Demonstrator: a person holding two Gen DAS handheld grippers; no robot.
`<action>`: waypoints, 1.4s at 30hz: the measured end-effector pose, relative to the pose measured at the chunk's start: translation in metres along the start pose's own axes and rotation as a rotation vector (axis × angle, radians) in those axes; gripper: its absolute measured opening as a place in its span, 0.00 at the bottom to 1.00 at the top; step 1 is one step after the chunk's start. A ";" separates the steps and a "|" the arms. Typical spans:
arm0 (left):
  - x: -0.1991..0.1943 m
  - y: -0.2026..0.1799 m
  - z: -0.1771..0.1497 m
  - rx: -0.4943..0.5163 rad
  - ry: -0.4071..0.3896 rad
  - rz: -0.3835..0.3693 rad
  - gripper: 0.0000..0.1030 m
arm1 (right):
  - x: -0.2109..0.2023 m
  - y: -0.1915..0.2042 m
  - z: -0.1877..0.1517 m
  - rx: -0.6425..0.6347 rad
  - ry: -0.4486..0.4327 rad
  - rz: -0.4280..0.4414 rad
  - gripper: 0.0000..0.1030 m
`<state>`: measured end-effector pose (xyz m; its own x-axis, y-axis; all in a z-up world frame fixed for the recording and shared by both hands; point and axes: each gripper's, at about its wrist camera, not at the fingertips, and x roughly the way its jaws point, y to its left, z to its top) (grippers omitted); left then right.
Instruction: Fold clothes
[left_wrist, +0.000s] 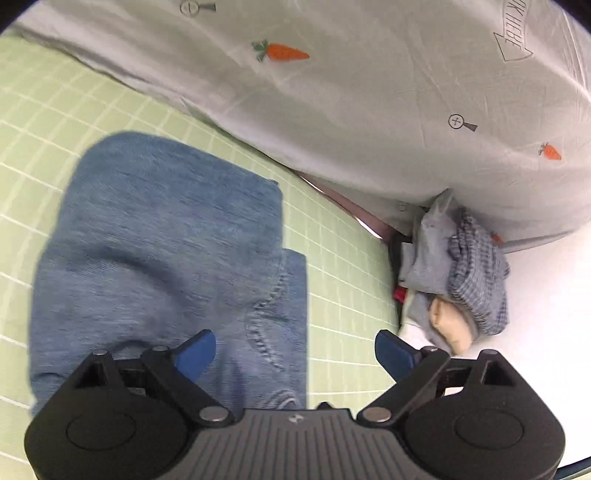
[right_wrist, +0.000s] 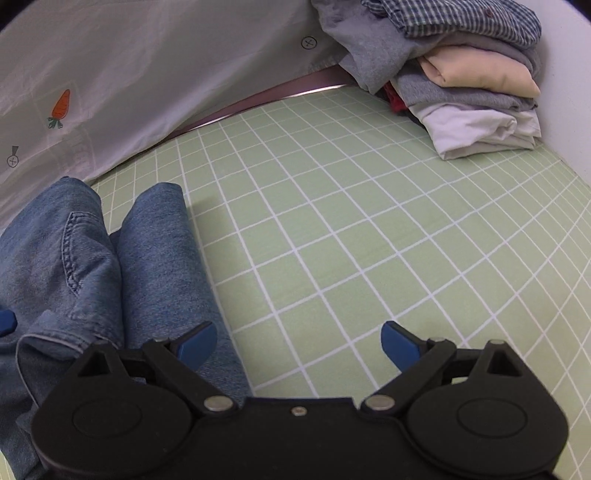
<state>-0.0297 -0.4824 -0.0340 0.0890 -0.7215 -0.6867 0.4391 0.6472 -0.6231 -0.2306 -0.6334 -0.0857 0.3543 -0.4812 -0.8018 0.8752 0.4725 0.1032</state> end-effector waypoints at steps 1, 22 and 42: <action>-0.009 0.005 -0.002 0.021 -0.021 0.053 0.90 | -0.003 0.004 0.001 -0.013 -0.011 0.013 0.94; -0.013 0.086 -0.005 0.077 0.000 0.432 0.98 | 0.027 0.093 0.033 -0.182 0.054 0.413 0.26; 0.031 0.083 0.003 0.063 0.096 0.285 0.98 | 0.064 0.014 0.033 -0.019 0.171 0.466 0.85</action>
<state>0.0125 -0.4521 -0.1057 0.1328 -0.4848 -0.8645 0.4634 0.8014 -0.3782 -0.1847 -0.6816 -0.1160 0.6458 -0.0884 -0.7584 0.6301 0.6226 0.4640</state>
